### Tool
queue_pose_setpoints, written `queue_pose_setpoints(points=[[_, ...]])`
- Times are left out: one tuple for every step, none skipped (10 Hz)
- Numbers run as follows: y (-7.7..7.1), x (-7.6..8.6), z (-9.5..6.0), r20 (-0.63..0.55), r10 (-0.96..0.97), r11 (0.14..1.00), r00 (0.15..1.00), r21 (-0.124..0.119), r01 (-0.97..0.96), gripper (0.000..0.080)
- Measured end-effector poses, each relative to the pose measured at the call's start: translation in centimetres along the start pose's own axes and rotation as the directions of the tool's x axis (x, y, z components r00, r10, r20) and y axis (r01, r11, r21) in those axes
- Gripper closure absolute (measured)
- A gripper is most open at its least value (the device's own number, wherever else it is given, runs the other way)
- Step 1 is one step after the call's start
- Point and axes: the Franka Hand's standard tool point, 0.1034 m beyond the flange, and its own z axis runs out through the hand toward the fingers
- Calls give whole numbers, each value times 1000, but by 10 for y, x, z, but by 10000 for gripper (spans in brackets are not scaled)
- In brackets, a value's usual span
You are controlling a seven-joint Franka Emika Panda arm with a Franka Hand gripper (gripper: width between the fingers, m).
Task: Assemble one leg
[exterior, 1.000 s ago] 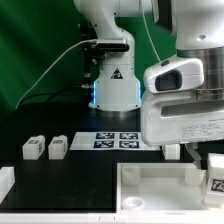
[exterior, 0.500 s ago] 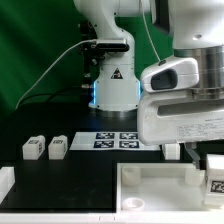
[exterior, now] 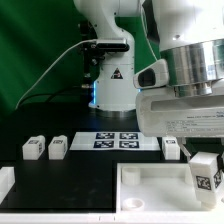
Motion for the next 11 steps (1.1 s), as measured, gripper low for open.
queue_pose_setpoints(points=[[-1,-3,0,4,102,995,995,-5,-102,504],[-1,-3,0,6,161,987,987,-4,-161,504],[-2,-6,1,11,246,969,969,-2,-246,504],[-6,-12,3,20,407,913,913,3,-407,504],[-9,-16,4,28,500,866,866,10,-500,504],[-14,-21,5,41,620,784,783,9,-621,504],[-15,-22,6,46,662,748,748,7,-663,504],[-15,-22,6,46,659,751,750,7,-660,504],[-15,-23,6,46,654,755,755,6,-655,429],[-15,-23,6,46,653,757,756,6,-654,248],[-15,-23,6,46,650,759,758,6,-651,181]])
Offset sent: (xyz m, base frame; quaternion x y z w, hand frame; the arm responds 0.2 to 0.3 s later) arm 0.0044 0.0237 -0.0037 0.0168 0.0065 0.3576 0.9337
